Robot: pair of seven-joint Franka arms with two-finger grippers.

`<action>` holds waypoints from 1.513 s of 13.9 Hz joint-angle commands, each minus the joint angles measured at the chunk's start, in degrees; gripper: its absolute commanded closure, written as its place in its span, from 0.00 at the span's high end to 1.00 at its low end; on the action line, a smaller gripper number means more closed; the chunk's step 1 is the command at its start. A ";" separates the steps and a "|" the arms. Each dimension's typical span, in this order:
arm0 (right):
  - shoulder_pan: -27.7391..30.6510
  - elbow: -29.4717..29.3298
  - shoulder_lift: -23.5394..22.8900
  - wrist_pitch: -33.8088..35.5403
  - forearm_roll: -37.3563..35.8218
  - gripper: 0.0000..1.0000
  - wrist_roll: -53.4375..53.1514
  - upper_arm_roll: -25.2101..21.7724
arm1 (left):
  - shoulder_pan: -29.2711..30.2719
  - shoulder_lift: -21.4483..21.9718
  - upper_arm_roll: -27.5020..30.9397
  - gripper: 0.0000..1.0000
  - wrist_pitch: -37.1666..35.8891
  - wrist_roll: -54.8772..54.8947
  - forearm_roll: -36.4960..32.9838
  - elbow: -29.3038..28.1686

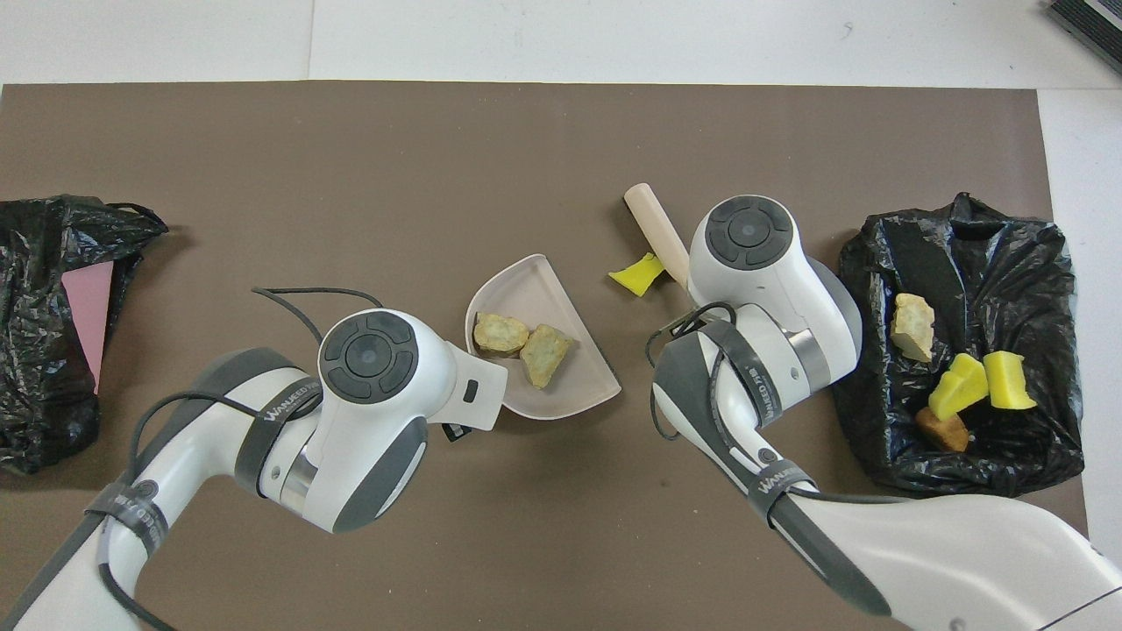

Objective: Sweep and dump trash in bin
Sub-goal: 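Sweep the remaining pieces into the dustpan with the right gripper's brush, then carry the filled dustpan with the left gripper toward the black bag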

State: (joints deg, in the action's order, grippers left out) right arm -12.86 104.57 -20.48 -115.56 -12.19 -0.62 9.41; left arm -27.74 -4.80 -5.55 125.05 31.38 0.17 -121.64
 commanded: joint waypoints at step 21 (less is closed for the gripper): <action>-8.94 1.25 3.34 8.69 11.66 0.00 -15.46 0.61 | 12.87 1.37 -0.08 0.00 3.36 25.63 3.51 -2.03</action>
State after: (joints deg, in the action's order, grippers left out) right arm -21.77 105.77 -17.81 -107.16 -1.74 -14.34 9.86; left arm -17.66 -4.69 -5.30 128.93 51.93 1.46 -123.37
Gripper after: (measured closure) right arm 0.740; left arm 0.692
